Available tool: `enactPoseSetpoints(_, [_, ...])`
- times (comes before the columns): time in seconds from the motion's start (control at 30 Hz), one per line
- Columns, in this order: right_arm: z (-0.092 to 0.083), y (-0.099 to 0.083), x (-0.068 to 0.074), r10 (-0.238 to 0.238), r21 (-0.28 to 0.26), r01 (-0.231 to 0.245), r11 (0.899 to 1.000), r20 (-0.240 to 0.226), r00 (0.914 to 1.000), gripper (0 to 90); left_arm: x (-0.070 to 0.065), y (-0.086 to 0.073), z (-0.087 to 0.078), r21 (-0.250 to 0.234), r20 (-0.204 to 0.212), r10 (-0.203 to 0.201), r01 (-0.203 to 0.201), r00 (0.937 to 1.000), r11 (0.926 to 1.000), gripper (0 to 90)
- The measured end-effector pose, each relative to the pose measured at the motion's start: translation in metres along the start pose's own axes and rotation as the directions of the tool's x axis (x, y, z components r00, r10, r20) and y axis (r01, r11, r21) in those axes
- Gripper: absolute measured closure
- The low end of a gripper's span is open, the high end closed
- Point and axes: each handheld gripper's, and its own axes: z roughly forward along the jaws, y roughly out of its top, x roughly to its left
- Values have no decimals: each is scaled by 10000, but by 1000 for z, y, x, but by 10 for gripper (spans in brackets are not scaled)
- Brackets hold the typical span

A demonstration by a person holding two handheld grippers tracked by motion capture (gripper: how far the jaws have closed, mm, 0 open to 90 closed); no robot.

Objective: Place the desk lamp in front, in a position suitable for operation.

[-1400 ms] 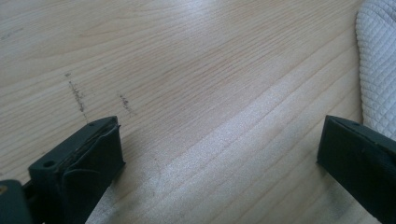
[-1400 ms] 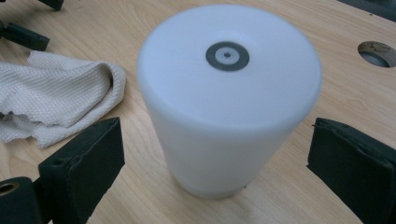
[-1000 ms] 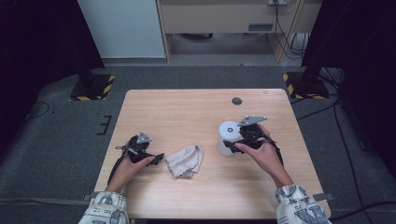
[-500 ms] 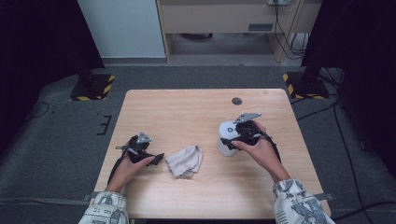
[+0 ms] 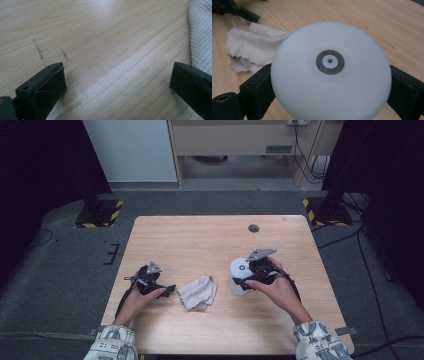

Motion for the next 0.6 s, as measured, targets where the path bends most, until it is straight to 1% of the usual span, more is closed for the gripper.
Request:
enactPoseSetpoints(0.03, [-1, -1, 3, -68, -46, 67, 10000, -51, 10000, 87, -1, 1, -1, 94, 2, 33, -33, 10000, 10000, 0])
enactPoseSetpoints(0.07, [-1, -1, 3, -68, -46, 67, 10000, -51, 10000, 87, -1, 1, -1, 94, 2, 33, -33, 10000, 10000, 5])
enactPoseSetpoints(0.1, [-3, -3, 10, -150, -37, 149, 9999, -178, 9997, 88, -1, 1, -1, 110, 73, 38, -38, 10000, 9999, 13])
enactPoseSetpoints(0.13, [-4, -4, 13, -178, -35, 178, 9998, -213, 9996, 88, -3, 2, -3, 177, 59, 24, -25, 10000, 9998, 24])
enactPoseSetpoints(0.17, [-4, -4, 13, -178, -35, 178, 9998, -213, 9996, 88, -3, 2, -3, 177, 59, 24, -25, 10000, 9998, 35])
enactPoseSetpoints(0.2, [-6, -6, 19, -273, -35, 272, 9996, -313, 9991, 87, -4, 3, -4, 192, 76, 4, -5, 10000, 9998, 35])
enactPoseSetpoints(0.27, [-7, -7, 21, -286, -48, 285, 9996, -330, 9990, 88, -7, 6, -6, 21, 56, -30, 30, 10000, 10000, 34])
enactPoseSetpoints(0.3, [-9, -8, 25, -319, -94, 316, 9995, -364, 9988, 88, -8, 9, -8, -122, 85, -49, 51, 10000, 9999, 38])
enactPoseSetpoints(0.37, [-9, -9, 27, -353, -101, 350, 9993, -384, 9986, 88, -14, 15, -13, -479, 182, -46, 55, 9998, 9988, 43])
enactPoseSetpoints(0.4, [-10, -11, 30, -380, -133, 375, 9992, -409, 9984, 88, -22, 22, -17, -560, 301, 126, -109, 9995, 9984, 64])
enactPoseSetpoints(0.43, [-10, -11, 30, -380, -133, 375, 9992, -409, 9984, 88, -22, 22, -17, -560, 301, 126, -109, 9995, 9984, 70])
enactPoseSetpoints(0.47, [-11, -11, 32, -401, -112, 397, 9991, -435, 9982, 88, -27, 25, -18, -612, 382, 262, -238, 9989, 9978, 70])
enactPoseSetpoints(0.5, [-11, -11, 33, -395, -137, 389, 9991, -421, 9983, 88, -32, 28, -20, -696, 456, 429, -397, 9980, 9968, 86])
enactPoseSetpoints(0.53, [-11, -12, 36, -393, -189, 385, 9991, -438, 9983, 88, -42, 34, -21, -803, 593, 713, -664, 9957, 9946, 119])
enactPoseSetpoints(0.57, [-11, -12, 36, -393, -189, 385, 9991, -438, 9983, 88, -42, 34, -21, -803, 593, 713, -664, 9957, 9946, 123])
enactPoseSetpoints(0.6, [-11, -13, 39, -396, -226, 386, 9990, -482, 9980, 88, -47, 36, -21, -907, 720, 762, -696, 9945, 9934, 141])
